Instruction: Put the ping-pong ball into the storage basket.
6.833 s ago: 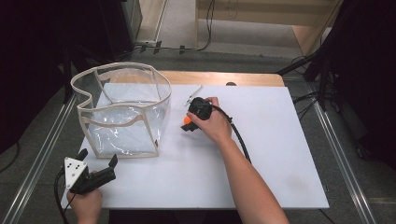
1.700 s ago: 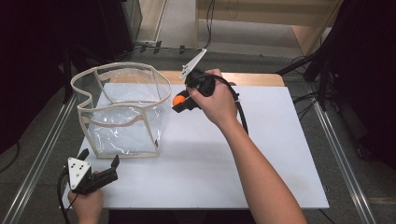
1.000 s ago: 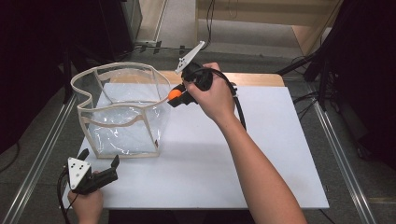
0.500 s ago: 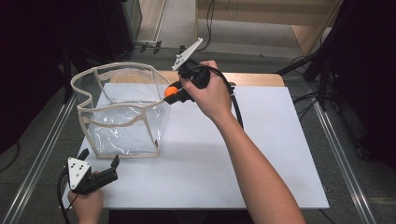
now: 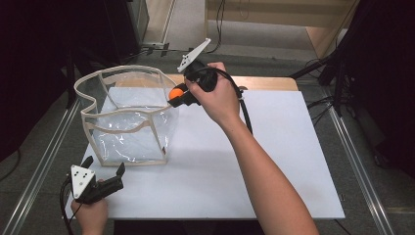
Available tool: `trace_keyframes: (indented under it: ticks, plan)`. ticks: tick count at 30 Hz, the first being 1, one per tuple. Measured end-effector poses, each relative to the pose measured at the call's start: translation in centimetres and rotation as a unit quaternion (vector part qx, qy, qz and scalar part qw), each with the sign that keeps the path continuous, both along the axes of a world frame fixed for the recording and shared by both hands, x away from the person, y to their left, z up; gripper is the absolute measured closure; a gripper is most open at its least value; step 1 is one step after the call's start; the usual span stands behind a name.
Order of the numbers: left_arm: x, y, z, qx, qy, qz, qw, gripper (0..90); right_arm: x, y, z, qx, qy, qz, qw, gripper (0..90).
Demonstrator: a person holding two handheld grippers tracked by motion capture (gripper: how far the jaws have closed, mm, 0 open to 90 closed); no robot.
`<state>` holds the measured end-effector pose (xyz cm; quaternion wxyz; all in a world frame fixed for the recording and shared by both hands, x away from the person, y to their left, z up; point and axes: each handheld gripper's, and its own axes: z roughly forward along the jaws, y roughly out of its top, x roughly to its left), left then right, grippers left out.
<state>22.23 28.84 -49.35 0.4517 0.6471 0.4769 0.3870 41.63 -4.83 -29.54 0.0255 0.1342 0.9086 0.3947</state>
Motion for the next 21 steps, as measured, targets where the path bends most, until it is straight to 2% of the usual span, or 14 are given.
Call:
trace_keyframes:
  ticks: [21]
  plan:
    - [0.00, 0.01, 0.00, -0.001, 0.000, 0.000, 1.0000, 0.0, 0.37, 1.04, 0.05, 0.008, -0.002, -0.015, 0.9998, 48.1]
